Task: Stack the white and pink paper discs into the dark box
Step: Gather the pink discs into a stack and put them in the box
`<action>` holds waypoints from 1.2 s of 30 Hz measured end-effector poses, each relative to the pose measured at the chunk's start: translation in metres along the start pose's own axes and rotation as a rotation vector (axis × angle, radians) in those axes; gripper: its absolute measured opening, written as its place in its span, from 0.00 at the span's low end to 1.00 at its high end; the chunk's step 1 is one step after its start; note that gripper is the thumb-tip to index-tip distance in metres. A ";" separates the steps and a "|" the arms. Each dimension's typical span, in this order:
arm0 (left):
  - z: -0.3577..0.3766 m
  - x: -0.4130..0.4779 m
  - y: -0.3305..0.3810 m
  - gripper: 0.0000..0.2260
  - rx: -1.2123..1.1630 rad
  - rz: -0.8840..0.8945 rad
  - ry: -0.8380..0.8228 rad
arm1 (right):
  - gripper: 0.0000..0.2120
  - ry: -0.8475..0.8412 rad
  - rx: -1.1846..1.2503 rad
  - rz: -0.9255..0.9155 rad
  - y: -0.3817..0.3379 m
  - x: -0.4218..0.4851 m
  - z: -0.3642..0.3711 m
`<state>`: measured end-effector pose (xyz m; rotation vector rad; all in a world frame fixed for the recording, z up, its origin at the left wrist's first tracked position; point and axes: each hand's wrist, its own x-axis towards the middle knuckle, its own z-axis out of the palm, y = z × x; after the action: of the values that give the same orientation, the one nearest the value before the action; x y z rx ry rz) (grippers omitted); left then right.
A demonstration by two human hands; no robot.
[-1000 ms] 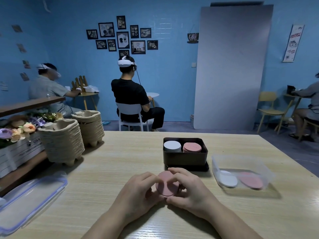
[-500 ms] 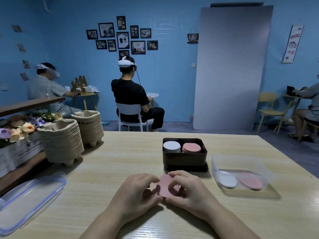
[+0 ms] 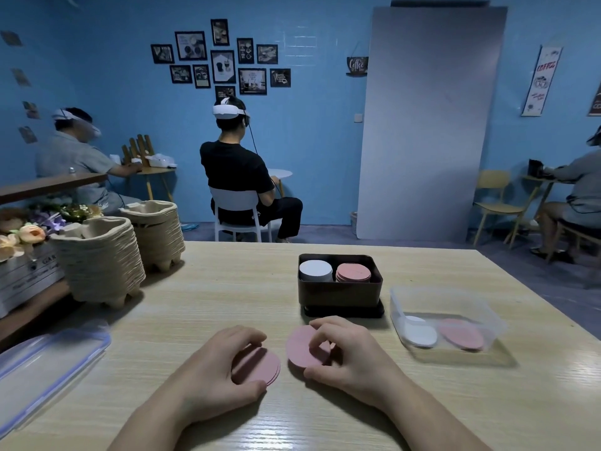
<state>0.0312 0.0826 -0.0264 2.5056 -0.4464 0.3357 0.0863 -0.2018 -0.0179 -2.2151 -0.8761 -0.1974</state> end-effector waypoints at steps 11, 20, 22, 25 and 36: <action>-0.001 0.002 0.006 0.27 -0.056 -0.036 0.168 | 0.15 0.008 -0.023 0.011 0.001 0.000 0.002; 0.020 0.018 0.029 0.22 0.059 0.145 0.124 | 0.18 -0.036 -0.025 -0.100 -0.001 0.002 0.004; 0.024 0.020 0.030 0.22 0.058 0.170 0.119 | 0.14 -0.040 -0.027 -0.108 0.000 0.002 0.005; 0.023 0.018 0.031 0.23 0.056 0.166 0.114 | 0.12 -0.023 0.008 -0.103 -0.001 0.001 0.005; 0.020 0.012 0.028 0.16 -0.028 0.162 0.196 | 0.10 0.094 0.106 -0.076 -0.005 -0.002 -0.003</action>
<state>0.0344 0.0464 -0.0255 2.3848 -0.5713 0.6276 0.0814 -0.2022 -0.0136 -2.0594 -0.8992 -0.2825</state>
